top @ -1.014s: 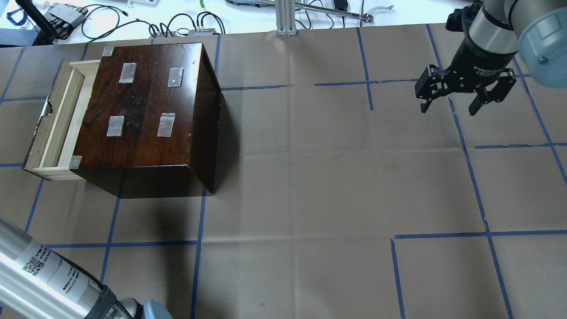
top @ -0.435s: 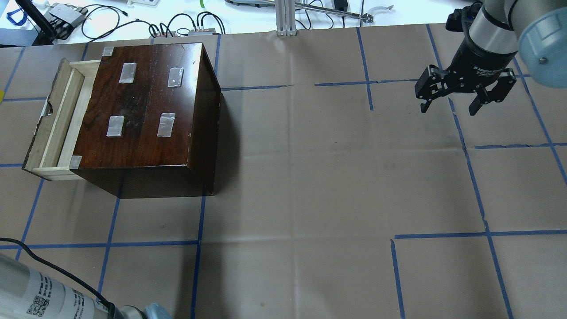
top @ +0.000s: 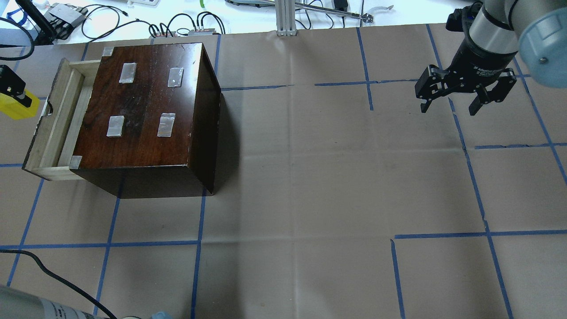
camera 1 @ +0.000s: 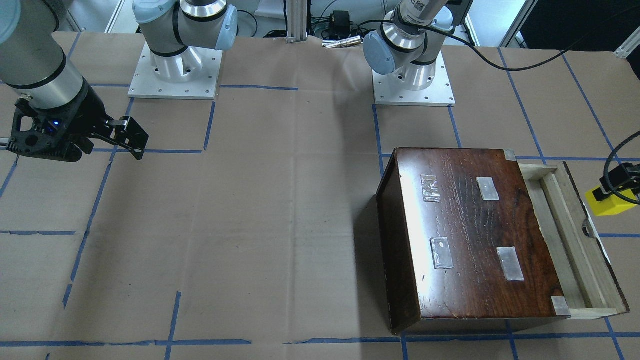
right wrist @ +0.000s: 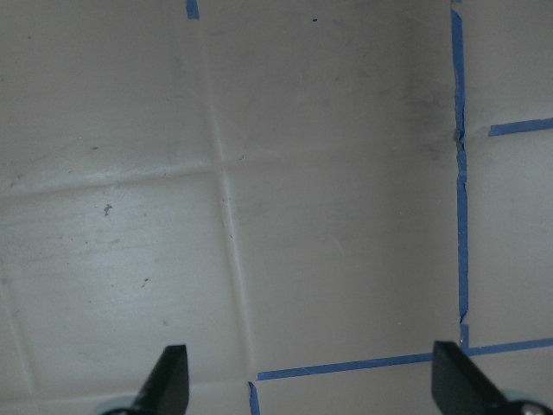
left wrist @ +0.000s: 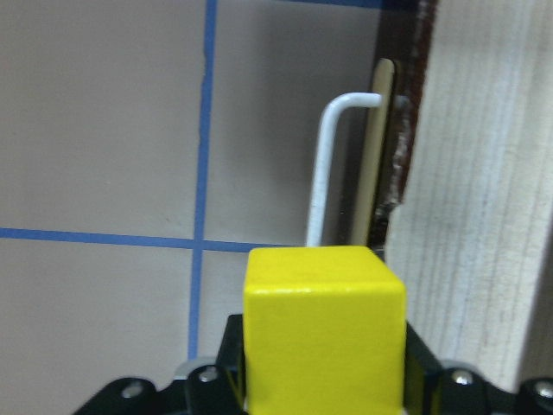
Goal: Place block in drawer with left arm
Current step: 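Lower the yellow cube into the open drawer and open the left gripper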
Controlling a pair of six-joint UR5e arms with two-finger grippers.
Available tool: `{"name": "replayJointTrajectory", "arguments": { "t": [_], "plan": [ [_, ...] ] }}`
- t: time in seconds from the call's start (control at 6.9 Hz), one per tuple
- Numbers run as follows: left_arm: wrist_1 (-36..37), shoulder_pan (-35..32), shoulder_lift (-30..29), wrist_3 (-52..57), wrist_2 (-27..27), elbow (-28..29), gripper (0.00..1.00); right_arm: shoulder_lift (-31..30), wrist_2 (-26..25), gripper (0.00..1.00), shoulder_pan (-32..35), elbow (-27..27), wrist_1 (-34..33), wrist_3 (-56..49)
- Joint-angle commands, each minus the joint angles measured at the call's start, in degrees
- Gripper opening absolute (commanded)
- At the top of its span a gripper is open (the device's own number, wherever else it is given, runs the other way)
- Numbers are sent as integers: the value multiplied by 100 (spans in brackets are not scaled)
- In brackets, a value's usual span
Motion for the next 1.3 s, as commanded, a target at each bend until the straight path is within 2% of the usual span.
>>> {"name": "replayJointTrajectory", "arguments": {
  "t": [0.0, 0.43, 0.72, 1.01, 1.16],
  "plan": [
    [54, -399, 364, -402, -3, -522, 33, 0, 0, 100, 0, 0, 0, -8],
    [1070, -418, 286, -369, 24, -1225, 33, 0, 0, 100, 0, 0, 0, -8],
    [1328, -418, 286, -360, 24, -1517, 33, 8, 0, 100, 0, 0, 0, -8],
    [1329, -410, 234, -351, 32, -1535, 36, 0, 0, 100, 0, 0, 0, -8],
    [1329, -410, 225, -351, 32, -1535, 47, 0, 0, 100, 0, 0, 0, -8]
  ]
}}
